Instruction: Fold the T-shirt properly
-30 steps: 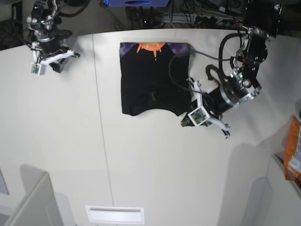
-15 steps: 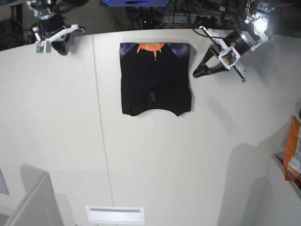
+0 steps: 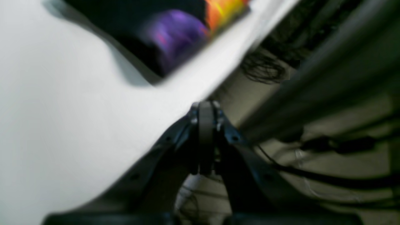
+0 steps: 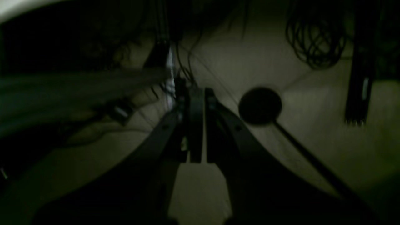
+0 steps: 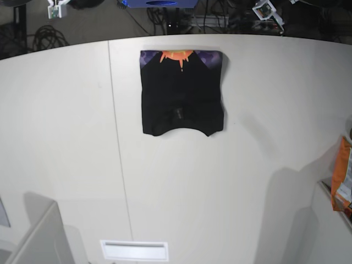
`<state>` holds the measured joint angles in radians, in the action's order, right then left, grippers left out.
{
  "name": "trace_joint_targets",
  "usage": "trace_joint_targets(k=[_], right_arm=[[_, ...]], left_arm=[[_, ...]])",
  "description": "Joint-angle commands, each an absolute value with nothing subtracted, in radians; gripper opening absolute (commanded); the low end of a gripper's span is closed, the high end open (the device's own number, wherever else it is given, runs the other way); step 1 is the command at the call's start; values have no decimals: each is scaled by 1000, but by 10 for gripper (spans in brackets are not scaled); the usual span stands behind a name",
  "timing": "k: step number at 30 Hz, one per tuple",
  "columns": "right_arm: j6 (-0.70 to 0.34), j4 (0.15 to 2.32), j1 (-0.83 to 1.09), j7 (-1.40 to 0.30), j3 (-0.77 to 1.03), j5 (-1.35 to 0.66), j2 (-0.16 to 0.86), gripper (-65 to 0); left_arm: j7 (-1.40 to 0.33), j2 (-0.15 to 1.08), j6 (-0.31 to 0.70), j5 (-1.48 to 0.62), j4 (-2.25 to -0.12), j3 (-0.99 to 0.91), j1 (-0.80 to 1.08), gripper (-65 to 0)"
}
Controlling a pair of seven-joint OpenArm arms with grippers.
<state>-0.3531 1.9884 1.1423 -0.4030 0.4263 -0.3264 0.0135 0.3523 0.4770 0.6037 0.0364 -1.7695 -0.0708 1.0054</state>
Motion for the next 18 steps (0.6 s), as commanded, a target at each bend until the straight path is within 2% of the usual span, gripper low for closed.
trace_joint_targets(k=[1, 8, 18], right_arm=[[-352, 1985, 1165, -406, 426, -302, 18, -650], [-354, 1787, 1118, -412, 325, -79, 15, -650], [-354, 1382, 905, -412, 213, 15, 25, -650]], left_arm=[[377, 483, 610, 22, -1759, -71, 1040, -650], [377, 449, 607, 21, -1469, 18, 1012, -650], [377, 397, 489, 21, -963, 157, 802, -650]])
